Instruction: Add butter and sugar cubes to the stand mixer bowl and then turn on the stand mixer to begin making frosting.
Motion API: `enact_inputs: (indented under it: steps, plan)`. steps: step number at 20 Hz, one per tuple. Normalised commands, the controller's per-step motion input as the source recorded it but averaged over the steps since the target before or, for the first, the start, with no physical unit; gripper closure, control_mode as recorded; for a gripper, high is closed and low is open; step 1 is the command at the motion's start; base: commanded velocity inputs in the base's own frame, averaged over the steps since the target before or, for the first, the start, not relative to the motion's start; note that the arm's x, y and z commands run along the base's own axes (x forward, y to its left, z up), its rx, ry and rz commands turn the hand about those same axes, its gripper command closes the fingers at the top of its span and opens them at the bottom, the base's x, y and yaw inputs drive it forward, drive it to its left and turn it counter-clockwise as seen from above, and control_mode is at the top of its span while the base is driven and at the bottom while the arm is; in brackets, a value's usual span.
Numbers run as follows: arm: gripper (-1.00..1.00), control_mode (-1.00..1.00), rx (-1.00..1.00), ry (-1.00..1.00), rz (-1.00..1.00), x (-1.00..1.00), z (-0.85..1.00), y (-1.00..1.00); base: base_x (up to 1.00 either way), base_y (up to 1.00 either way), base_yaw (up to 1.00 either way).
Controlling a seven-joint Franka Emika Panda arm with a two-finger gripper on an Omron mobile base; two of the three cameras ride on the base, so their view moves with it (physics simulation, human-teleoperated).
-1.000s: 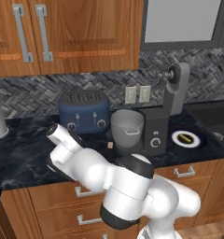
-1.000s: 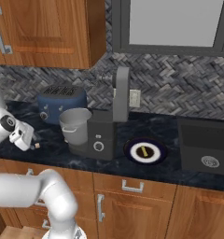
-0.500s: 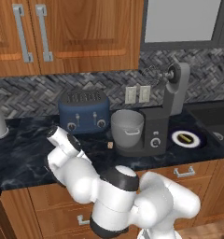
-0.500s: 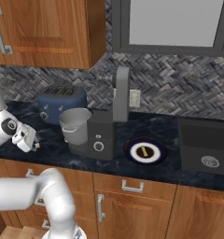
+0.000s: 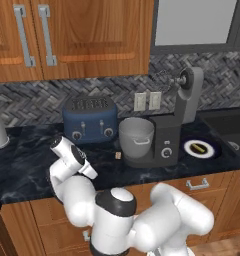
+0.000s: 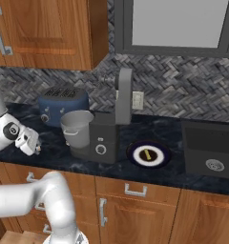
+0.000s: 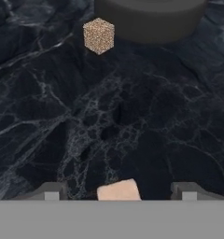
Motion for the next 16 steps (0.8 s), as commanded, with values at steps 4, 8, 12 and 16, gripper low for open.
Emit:
enact_inputs:
  steps: [4, 8, 12, 16]
  plan:
    - [-1.0, -1.0, 0.0, 0.0, 0.0, 0.11, -0.23, 0.0, 0.0, 0.0, 0.0]
    - [1.0, -1.0, 0.0, 0.0, 0.0, 0.01, -0.24, 0.01, 0.0, 0.0, 0.0]
    - [1.0, -1.0, 0.0, 0.0, 0.0, -0.01, -0.11, 0.0, 0.0, 0.0, 0.0]
    - [1.0, -1.0, 0.0, 0.0, -0.03, -0.18, 0.0, -0.06, 0.0, 0.0, 0.0]
